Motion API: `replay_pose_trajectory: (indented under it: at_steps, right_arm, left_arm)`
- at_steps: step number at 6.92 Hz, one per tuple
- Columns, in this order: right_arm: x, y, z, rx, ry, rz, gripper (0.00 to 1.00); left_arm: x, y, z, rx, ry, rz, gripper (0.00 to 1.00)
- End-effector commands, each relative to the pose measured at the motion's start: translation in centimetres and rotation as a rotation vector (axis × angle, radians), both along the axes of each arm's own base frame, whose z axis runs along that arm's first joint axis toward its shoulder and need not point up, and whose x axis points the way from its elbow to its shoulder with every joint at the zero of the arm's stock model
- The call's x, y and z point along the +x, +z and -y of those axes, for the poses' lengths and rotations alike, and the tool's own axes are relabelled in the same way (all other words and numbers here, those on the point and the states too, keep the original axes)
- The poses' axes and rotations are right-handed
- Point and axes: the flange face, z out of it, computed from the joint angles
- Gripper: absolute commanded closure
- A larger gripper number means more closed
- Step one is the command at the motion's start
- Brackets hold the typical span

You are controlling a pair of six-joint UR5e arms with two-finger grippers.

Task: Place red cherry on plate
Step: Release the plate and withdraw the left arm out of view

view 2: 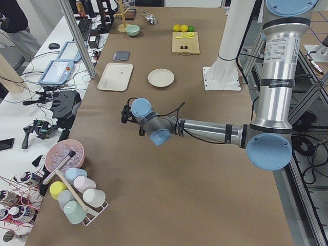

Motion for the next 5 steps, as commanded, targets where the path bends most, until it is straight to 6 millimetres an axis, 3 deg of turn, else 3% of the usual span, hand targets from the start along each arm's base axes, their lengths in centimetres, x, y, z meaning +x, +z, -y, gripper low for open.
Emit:
replay_pose_trajectory:
  at_steps: [1,2,3,4,5]
  right_arm:
    - [-3.1,-1.3,1.5,-0.018,-0.01,0.024,0.0]
    - [-8.3,-4.0,2.2,-0.05,-0.02,0.053,0.0]
    - [-11.9,-6.6,1.9,-0.062,-0.011,0.064,0.0]
    - [-14.8,-6.8,2.1,-0.04,-0.057,0.092,0.0]
    - [-19.2,-8.1,1.9,-0.029,-0.119,0.098,0.0]
  left_arm:
    - [-8.0,2.4,-0.2,-0.023,0.023,0.063,0.03]
    - [-10.0,1.6,-0.1,-0.03,0.027,0.069,0.03]
    - [-10.8,-0.8,-0.5,-0.018,0.014,0.07,0.03]
    - [-10.8,-1.3,-0.7,-0.033,0.014,0.069,0.03]
    - [-10.8,-1.5,-0.7,-0.033,0.014,0.069,0.03]
